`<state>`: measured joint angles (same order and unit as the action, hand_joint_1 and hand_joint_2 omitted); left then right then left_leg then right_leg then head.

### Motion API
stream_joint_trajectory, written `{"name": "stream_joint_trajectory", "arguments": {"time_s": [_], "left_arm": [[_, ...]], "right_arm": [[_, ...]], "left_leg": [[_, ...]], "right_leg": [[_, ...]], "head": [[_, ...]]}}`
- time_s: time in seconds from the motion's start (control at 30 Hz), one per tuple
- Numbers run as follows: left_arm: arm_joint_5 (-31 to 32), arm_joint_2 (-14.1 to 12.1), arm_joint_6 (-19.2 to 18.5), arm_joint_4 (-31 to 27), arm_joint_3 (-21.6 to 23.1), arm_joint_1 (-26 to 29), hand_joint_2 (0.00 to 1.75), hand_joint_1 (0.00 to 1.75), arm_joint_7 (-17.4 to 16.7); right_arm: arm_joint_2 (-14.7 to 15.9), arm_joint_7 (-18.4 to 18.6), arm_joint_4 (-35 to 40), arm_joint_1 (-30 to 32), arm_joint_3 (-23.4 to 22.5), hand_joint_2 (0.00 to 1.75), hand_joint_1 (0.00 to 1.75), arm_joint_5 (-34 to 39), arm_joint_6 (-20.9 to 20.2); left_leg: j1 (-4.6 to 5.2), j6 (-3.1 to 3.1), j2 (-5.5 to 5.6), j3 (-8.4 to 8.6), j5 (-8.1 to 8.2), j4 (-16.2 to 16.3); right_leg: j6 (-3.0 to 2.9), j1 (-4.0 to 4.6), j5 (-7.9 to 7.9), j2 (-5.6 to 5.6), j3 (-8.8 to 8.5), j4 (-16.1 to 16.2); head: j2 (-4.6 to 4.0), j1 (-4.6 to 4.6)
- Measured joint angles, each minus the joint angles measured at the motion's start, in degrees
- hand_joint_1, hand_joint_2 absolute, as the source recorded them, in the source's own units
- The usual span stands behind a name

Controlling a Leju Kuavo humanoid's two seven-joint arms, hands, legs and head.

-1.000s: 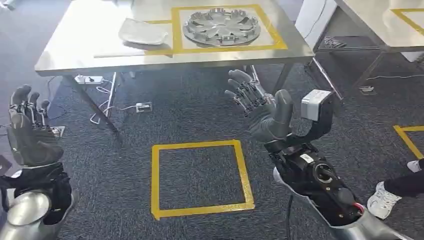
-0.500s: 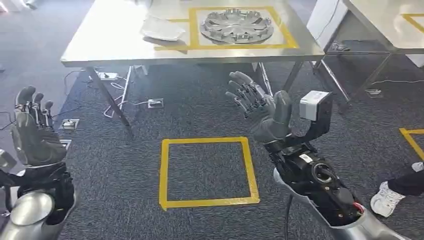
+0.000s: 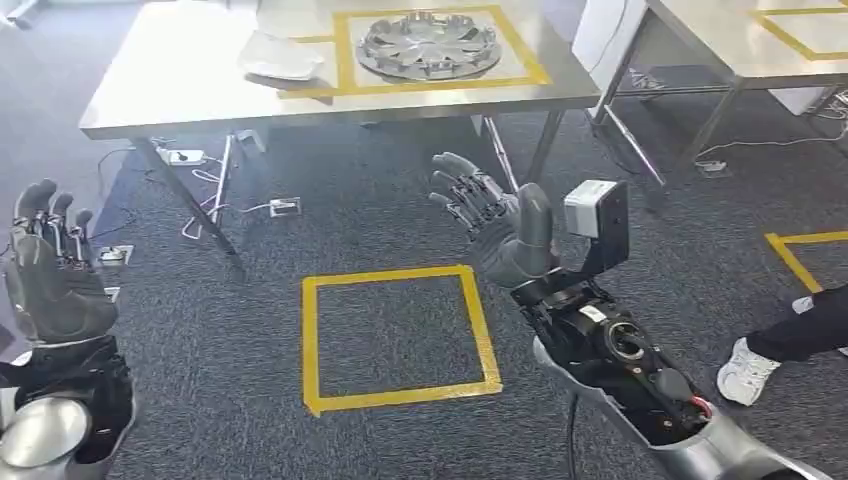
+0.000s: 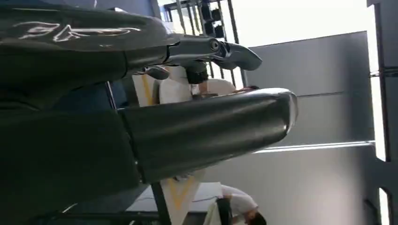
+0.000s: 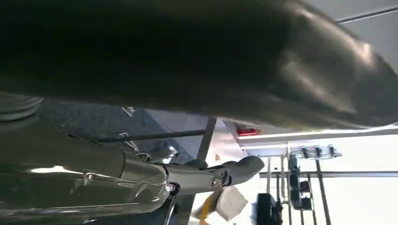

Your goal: Take the parts from the cabinet and place them on the table.

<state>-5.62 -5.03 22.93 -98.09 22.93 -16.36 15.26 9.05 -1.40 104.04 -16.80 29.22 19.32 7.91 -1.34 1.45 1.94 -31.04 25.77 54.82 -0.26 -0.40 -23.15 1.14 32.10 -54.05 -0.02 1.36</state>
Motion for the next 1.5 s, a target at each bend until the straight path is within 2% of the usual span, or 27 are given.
{"name": "stream_joint_trajectory", "arguments": {"time_s": [0.13,0.17,0.2,0.3,0.33,0.37,0.4,0.47,0.5,0.53,0.67,0.7,0.73,0.8,0.87,0.9,0.97,1.0,1.03,1.1,1.17,1.2,1.27,1.33,1.37,1.43,1.5], "left_arm": [[0.22,0.02,-0.35,-0.13,0.00,0.04,0.00,0.00,0.57],[0.35,0.13,-0.37,-0.13,0.00,-0.01,0.00,0.00,0.81],[0.37,0.18,-0.37,-0.13,-0.02,0.00,0.00,0.00,0.85],[0.41,0.20,-0.42,-0.13,-0.02,0.13,0.00,0.00,0.90],[0.42,0.20,-0.42,-0.13,-0.02,0.24,0.00,0.00,0.90],[0.41,0.20,-0.42,-0.13,-0.02,0.45,0.00,0.00,0.90],[0.44,0.20,-0.41,-0.13,-0.02,0.62,0.00,0.00,0.90],[0.57,0.20,-0.33,-0.13,-0.02,0.69,0.00,0.00,0.96],[0.61,0.20,-0.26,-0.20,-0.02,0.71,0.00,0.00,1.03],[0.63,0.17,-0.11,-0.28,-0.02,0.73,0.00,0.00,1.03],[0.74,0.20,0.24,-0.50,-0.02,1.12,0.00,0.00,1.03],[0.83,0.17,0.28,-0.57,-0.04,1.11,0.00,0.00,1.05],[0.87,0.20,0.35,-0.63,-0.04,1.11,0.00,0.00,1.07],[0.98,0.20,0.46,-0.63,-0.04,1.20,0.00,0.00,1.16],[0.98,0.20,0.61,-0.61,-0.04,1.33,0.00,0.00,1.44],[0.98,0.20,0.61,-0.61,-0.04,1.35,0.00,0.00,1.55],[0.98,0.20,0.61,-0.61,-0.04,1.34,0.00,0.00,1.81],[0.98,0.20,0.61,-0.63,-0.04,1.33,0.00,0.00,1.86],[0.98,0.22,0.61,-0.63,-0.04,1.33,0.00,0.00,1.88],[1.01,0.24,0.61,-0.68,-0.04,1.43,0.00,0.00,1.90],[1.01,0.22,0.63,-0.68,-0.04,1.41,0.00,0.00,1.88],[1.03,0.31,0.61,-0.79,-0.04,1.40,0.00,0.00,1.88],[1.16,0.33,0.61,-0.83,-0.04,1.45,0.00,0.00,1.82],[1.31,0.33,0.61,-0.83,-0.04,1.71,0.00,0.00,1.71],[1.44,0.35,0.61,-0.83,-0.04,1.89,0.00,0.00,1.53],[1.60,0.35,0.57,-0.83,-0.04,2.04,0.00,0.00,1.44],[1.60,0.35,0.57,-0.85,-0.04,2.03,0.00,0.00,1.42]], "right_arm": [[0.00,-0.37,-0.57,-0.19,0.24,0.00,0.00,0.02,-0.04],[0.00,-0.46,-0.74,-0.12,0.26,0.00,0.00,0.02,-0.15],[0.00,-0.66,-0.90,-0.12,0.26,0.00,0.00,0.02,-0.20],[-0.02,-1.01,-1.55,-0.08,0.42,0.00,0.00,0.17,-0.39],[-0.04,-1.07,-1.86,-0.01,0.63,0.00,0.00,0.17,-0.59],[-0.04,-1.14,-2.03,0.11,0.70,0.00,0.00,0.17,-0.63],[-0.04,-1.22,-2.19,0.14,0.77,0.00,0.00,0.17,-0.66],[-0.04,-1.44,-2.43,0.00,0.77,0.00,0.00,0.17,-0.83],[-0.04,-1.55,-2.47,-0.04,0.77,0.00,0.00,0.17,-1.01],[-0.04,-1.73,-2.58,-0.12,0.83,0.00,0.00,0.20,-1.20],[-0.04,-2.16,-2.91,-0.05,0.94,0.00,0.00,0.26,-1.38],[-0.07,-2.27,-2.91,-0.07,0.96,0.00,0.00,0.26,-1.49],[-0.07,-2.29,-2.93,-0.21,0.96,0.00,0.00,0.26,-1.49],[-0.09,-2.32,-2.99,0.00,1.01,0.00,0.00,0.28,-1.73],[-0.09,-2.34,-3.21,0.25,1.03,0.00,0.00,0.68,-1.81],[-0.09,-2.38,-3.34,0.31,1.05,0.00,0.00,0.90,-1.97],[-0.09,-2.47,-3.37,0.30,1.11,0.00,0.00,0.98,-2.23],[-0.09,-2.49,-3.37,0.27,1.14,0.00,0.00,0.98,-2.27],[-0.09,-2.51,-3.37,0.24,1.14,0.00,0.00,0.98,-2.25],[-0.09,-2.56,-3.37,0.12,1.24,0.00,0.00,1.22,-2.25],[-0.09,-2.56,-3.37,0.11,1.31,0.00,0.00,1.24,-2.25],[-0.07,-2.56,-3.37,0.12,1.29,0.00,0.00,1.24,-2.23],[-0.07,-2.56,-3.39,-0.21,1.38,0.00,0.00,1.27,-2.21],[-0.09,-2.49,-3.50,-0.07,1.44,0.00,0.00,1.29,-2.12],[-0.09,-2.47,-3.54,0.02,1.53,0.00,0.00,1.29,-2.12],[-0.07,-2.45,-3.56,0.03,1.55,0.00,0.00,1.31,-2.03],[-0.09,-2.45,-3.56,-0.05,1.55,0.00,0.00,1.31,-2.03]], "left_leg": [[0.74,-1.70,-0.87,-0.35,-0.63,-0.21],[0.34,-2.38,-1.44,-0.32,-1.09,-0.73],[0.42,-2.61,-1.64,-0.36,-1.23,-0.78],[0.57,-3.03,-2.57,-0.72,-1.42,-0.74],[0.61,-3.08,-2.86,-0.88,-1.46,-0.70],[0.61,-3.07,-3.21,-0.91,-1.50,-0.69],[0.61,-3.06,-3.50,-0.90,-1.50,-0.66],[0.59,-2.90,-4.02,-0.76,-1.41,-0.53],[0.63,-2.65,-4.33,-0.73,-1.38,-0.52],[1.06,-2.25,-4.48,-1.05,-1.44,-0.21],[1.05,-1.20,-5.91,-1.38,-1.60,-0.18],[0.72,-0.79,-4.71,-1.63,-0.55,0.86],[0.80,-0.64,-3.36,-3.05,1.49,3.92],[0.80,-0.44,-2.42,-7.97,6.17,14.17],[0.81,-0.49,-2.31,-10.88,7.17,19.63],[0.81,-0.69,-2.29,-10.15,5.57,17.94],[0.82,-1.31,-1.73,-5.11,0.25,7.81],[0.82,-1.71,-0.23,-2.52,-1.78,2.66],[0.87,-1.94,1.43,-1.24,-1.55,-0.06],[1.03,-1.81,0.50,-1.48,-1.69,-0.21],[0.86,-2.39,-0.23,-1.31,-1.97,-0.67],[0.47,-2.66,-0.89,-1.12,-2.22,-1.08],[0.55,-3.00,-1.67,-1.08,-2.25,-1.18],[0.56,-3.00,-2.61,-1.17,-2.25,-1.15],[0.54,-2.99,-3.10,-1.18,-2.24,-1.14],[0.40,-2.82,-3.84,-1.10,-2.13,-1.09],[0.23,-2.42,-4.53,-0.78,-1.88,-0.99]], "right_leg": [[1.47,-0.20,0.71,1.09,0.84,-0.16],[1.70,-0.38,0.21,0.79,1.16,-0.66],[1.91,-0.26,-1.35,0.00,2.01,-2.30],[2.38,-0.35,-8.55,-0.44,7.34,-15.91],[2.48,-0.37,-9.35,-0.50,8.42,-18.94],[2.48,-0.38,-8.80,-0.57,8.14,-18.99],[2.47,-0.40,-7.17,-0.71,6.67,-16.54],[2.19,-0.41,-2.13,-1.92,0.88,-5.92],[2.03,-0.27,-2.02,-3.44,-0.86,-1.82],[1.76,0.47,-2.17,-4.06,-1.24,-0.86],[0.36,0.29,-1.87,-2.28,-1.32,-0.50],[-0.03,0.04,-1.60,-2.09,-1.46,-0.25],[-0.29,0.01,-1.47,-1.69,-1.30,-0.24],[-0.69,0.07,-1.21,-1.01,-0.91,-0.25],[-0.83,0.18,-1.05,-0.12,-0.63,-0.28],[-0.81,0.20,-0.99,0.44,-0.61,-0.29],[-0.73,0.22,-0.92,1.50,-0.68,-0.33],[-0.65,0.21,-0.88,1.90,-0.70,-0.35],[-0.39,0.60,-0.88,2.37,-0.34,-0.55],[0.12,0.25,-0.67,3.01,0.00,-0.53],[0.89,0.22,-0.47,3.87,0.17,-0.30],[1.02,0.08,-1.12,2.81,0.33,-0.96],[1.58,0.27,-5.52,0.13,3.49,-7.63],[2.00,0.01,-9.54,-0.39,7.78,-17.55],[2.21,-0.23,-9.93,-0.49,8.92,-20.23],[2.50,-0.60,-6.63,-0.83,6.67,-15.78],[2.54,-0.77,-1.48,-2.39,0.94,-4.57]], "head": [[0.02,0.44],[0.02,0.35],[0.00,0.70],[0.00,1.92],[0.00,2.01],[0.00,2.12],[0.00,2.34],[0.02,2.80],[0.02,3.02],[0.00,3.08],[0.02,2.36],[0.02,2.25],[0.02,1.84],[0.00,0.96],[0.02,0.50],[0.02,0.37],[0.02,0.11],[0.02,0.02],[0.00,-0.04],[0.02,0.15],[0.00,0.06],[0.02,0.13],[0.00,1.09],[0.00,1.42],[0.00,1.66],[0.02,1.90],[0.02,2.43]]}}
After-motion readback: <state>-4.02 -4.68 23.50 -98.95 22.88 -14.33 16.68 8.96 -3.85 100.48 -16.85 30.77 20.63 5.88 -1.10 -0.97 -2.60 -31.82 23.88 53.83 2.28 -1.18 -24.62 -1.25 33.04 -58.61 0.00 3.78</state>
